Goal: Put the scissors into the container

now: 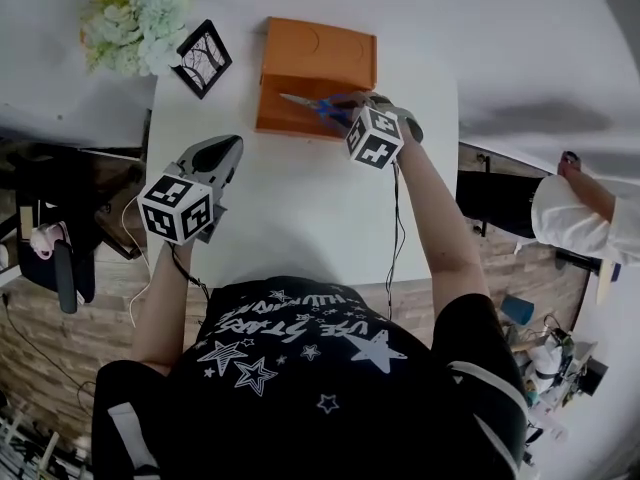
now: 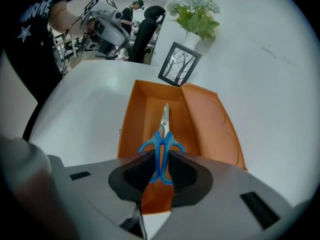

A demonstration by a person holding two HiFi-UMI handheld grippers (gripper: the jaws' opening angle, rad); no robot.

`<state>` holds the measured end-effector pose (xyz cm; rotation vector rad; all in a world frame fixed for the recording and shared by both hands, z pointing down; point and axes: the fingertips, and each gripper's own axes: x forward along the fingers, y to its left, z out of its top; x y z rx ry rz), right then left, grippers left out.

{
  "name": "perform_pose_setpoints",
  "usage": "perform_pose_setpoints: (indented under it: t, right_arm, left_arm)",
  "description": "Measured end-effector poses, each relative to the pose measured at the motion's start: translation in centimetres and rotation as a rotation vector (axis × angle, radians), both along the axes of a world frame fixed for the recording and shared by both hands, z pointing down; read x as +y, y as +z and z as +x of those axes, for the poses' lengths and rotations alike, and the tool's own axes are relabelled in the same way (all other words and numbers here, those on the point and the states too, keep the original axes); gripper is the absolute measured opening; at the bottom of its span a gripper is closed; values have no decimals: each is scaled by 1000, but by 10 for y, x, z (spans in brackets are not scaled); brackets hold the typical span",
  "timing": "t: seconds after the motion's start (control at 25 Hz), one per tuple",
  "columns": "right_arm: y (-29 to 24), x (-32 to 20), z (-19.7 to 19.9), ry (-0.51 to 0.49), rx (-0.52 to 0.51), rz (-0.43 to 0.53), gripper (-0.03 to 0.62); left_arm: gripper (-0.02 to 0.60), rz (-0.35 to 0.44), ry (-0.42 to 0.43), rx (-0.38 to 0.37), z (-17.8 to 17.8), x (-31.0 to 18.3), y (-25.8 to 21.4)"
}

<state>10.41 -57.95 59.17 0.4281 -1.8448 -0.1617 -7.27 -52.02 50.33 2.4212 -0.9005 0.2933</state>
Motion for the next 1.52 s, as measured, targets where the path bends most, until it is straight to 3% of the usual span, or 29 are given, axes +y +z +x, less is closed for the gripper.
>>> perform_pose_setpoints:
  t: [0.36, 0.84, 1.16, 1.52]
  right_arm:
    - [23, -9, -2, -37, 56, -41, 103]
    - [38, -12, 3, 16, 111, -50, 103]
    - [31, -14, -1, 20, 49, -35, 104]
    - [-5, -15, 0, 56, -5, 70, 103]
  left_arm:
    - [18, -37, -30, 4, -5, -7, 14]
    - [18, -40, -58, 5, -11, -5, 17]
    - [18, -36, -70, 11, -19, -9, 15]
    - [18, -33, -42, 19, -17, -2, 10]
